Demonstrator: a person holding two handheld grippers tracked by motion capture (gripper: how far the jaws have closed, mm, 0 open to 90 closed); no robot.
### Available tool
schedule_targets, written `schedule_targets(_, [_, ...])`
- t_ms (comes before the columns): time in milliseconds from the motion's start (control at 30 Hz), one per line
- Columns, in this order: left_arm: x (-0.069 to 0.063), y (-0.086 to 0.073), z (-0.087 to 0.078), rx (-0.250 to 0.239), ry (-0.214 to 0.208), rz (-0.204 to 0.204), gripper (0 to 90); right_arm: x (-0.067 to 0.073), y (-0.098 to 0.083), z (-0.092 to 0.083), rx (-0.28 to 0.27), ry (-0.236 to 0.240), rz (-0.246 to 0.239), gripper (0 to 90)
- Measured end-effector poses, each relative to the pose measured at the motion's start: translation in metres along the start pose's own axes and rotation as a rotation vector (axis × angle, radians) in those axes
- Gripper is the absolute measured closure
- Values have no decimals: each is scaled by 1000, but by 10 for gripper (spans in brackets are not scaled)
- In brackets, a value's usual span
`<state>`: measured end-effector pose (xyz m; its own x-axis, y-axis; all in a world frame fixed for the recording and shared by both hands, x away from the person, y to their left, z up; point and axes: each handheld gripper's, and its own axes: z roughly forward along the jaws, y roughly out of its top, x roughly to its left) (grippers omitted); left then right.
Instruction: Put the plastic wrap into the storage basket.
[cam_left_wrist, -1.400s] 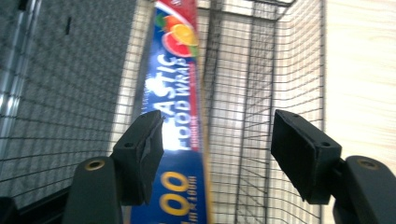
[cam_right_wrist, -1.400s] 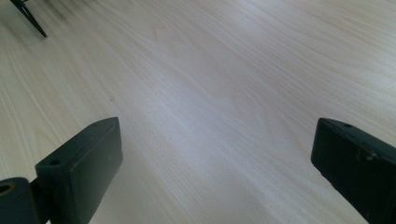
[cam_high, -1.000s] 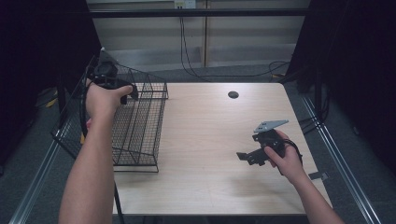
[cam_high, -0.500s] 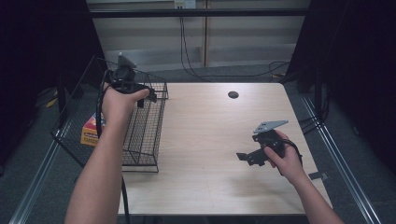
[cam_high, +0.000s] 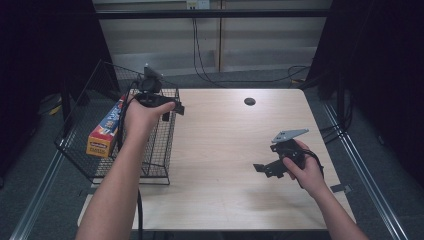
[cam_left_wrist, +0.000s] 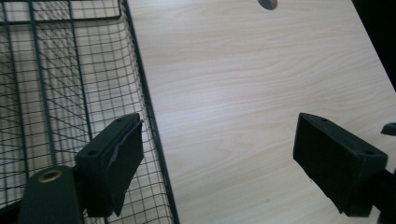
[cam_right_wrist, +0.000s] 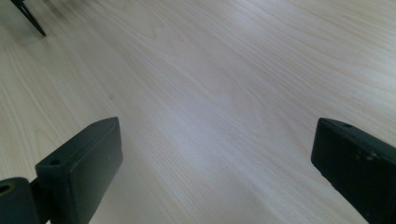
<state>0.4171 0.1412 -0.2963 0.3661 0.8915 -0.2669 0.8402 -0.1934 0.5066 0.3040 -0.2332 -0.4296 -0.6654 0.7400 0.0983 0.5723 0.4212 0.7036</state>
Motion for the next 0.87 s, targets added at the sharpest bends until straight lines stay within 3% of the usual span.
schedule_targets(567, [-32,-13,27,31,-77,99,126,0,-1,2,5,-8,2,19])
schedule_targets(867, [-35,-22,36,27,-117,130,104,0,-3,2,7,-12,6,19])
